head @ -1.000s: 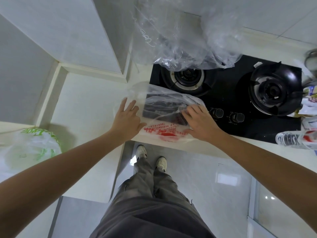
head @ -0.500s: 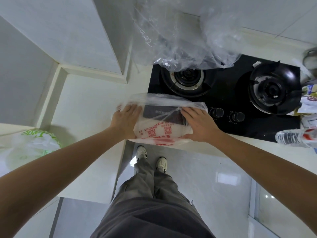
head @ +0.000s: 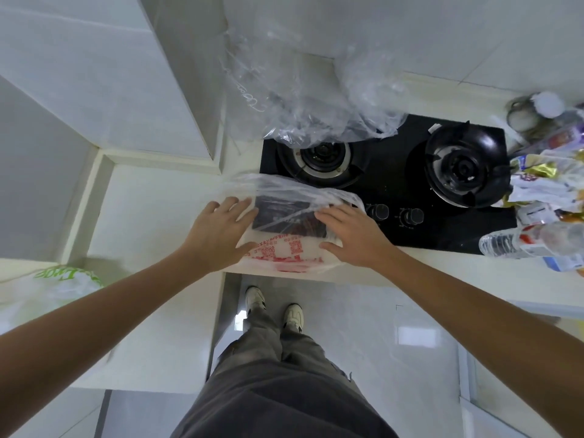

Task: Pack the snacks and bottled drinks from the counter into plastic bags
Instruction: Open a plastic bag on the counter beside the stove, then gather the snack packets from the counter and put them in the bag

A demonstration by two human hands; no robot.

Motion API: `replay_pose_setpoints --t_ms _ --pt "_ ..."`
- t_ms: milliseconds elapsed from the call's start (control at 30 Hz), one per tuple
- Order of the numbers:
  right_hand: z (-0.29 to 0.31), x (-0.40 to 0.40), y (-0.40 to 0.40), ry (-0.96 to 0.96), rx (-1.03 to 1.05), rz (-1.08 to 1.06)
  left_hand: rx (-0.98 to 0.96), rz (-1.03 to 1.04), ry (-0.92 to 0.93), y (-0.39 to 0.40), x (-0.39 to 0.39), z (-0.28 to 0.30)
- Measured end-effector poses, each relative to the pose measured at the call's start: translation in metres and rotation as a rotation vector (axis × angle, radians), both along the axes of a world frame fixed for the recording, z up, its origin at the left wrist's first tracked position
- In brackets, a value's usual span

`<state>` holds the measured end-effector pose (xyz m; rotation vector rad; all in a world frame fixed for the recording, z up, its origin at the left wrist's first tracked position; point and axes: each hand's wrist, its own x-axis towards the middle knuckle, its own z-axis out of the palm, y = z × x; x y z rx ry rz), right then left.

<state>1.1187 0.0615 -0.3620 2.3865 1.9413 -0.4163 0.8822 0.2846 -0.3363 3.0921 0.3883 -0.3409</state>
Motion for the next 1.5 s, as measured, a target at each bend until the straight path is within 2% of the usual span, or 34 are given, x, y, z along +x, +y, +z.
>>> replay_pose_setpoints --t_ms 167,367,567,833,1133,1500 --pt "0.026 -0.011 -0.014 0.007 0.206 -0.118 0.004 -0.047 -0.100 -0.009 0.019 0.028" --pt "0.056 -0.009 -0.049 -0.040 0.307 -0.273 0.025 -0.107 -0.181 -0.044 0.062 0.062" --pt "0.082 0.009 -0.119 -0.109 0.383 -0.435 0.045 -0.183 -0.226 -0.103 0.106 0.081" --pt "0.102 0.036 -0.250 -0.102 0.471 -0.522 0.063 -0.202 -0.270 -0.237 0.161 0.093" --pt "0.122 0.070 -0.416 -0.120 0.481 -0.621 -0.008 -0.211 -0.302 -0.405 0.211 0.098" --pt "0.106 0.129 -0.524 -0.110 0.444 -0.820 -0.088 -0.302 -0.335 -0.514 0.286 0.091"
